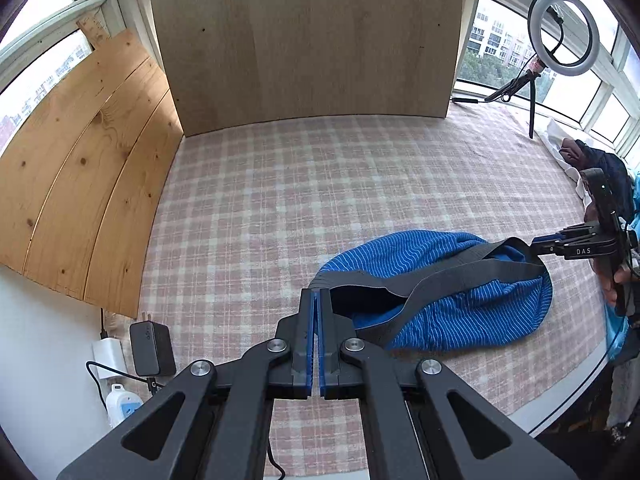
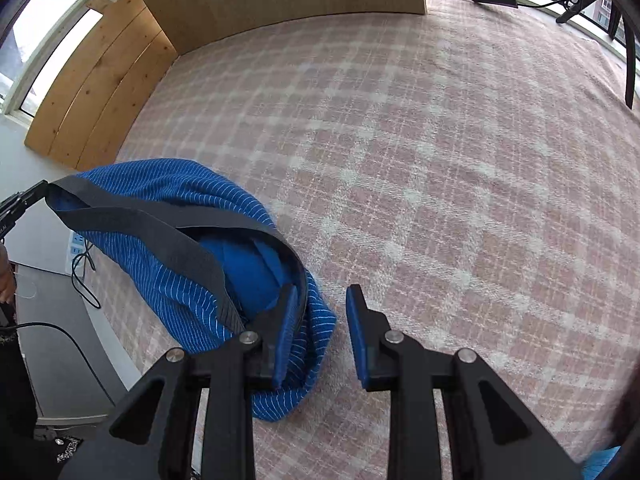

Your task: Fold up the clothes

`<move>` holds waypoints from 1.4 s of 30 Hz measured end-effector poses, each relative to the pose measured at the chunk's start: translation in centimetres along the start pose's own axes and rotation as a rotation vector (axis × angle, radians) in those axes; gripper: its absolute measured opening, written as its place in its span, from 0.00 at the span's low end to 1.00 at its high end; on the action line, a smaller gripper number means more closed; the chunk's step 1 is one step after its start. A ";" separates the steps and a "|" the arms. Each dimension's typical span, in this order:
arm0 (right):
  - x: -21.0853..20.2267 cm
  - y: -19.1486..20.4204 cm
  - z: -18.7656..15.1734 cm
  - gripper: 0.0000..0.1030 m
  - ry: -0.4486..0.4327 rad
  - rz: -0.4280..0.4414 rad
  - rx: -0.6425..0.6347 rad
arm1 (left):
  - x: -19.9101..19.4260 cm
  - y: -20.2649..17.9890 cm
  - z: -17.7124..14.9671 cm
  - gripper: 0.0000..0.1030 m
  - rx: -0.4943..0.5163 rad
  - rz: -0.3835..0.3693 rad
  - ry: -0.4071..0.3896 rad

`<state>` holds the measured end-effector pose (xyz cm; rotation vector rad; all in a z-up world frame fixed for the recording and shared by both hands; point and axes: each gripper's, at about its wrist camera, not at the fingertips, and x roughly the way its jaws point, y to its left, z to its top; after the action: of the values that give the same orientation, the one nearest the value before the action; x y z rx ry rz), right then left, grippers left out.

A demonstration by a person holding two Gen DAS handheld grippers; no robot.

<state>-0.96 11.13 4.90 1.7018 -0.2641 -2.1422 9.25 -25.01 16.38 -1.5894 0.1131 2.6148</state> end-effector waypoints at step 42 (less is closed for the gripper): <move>-26.4 2.0 -6.3 0.02 -0.520 -0.107 0.097 | -8.2 -5.4 8.1 0.01 0.184 -0.195 -0.144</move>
<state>10.45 20.85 27.65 1.1962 -0.4315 -2.6641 6.48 -19.06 27.27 -1.2811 0.1737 2.4779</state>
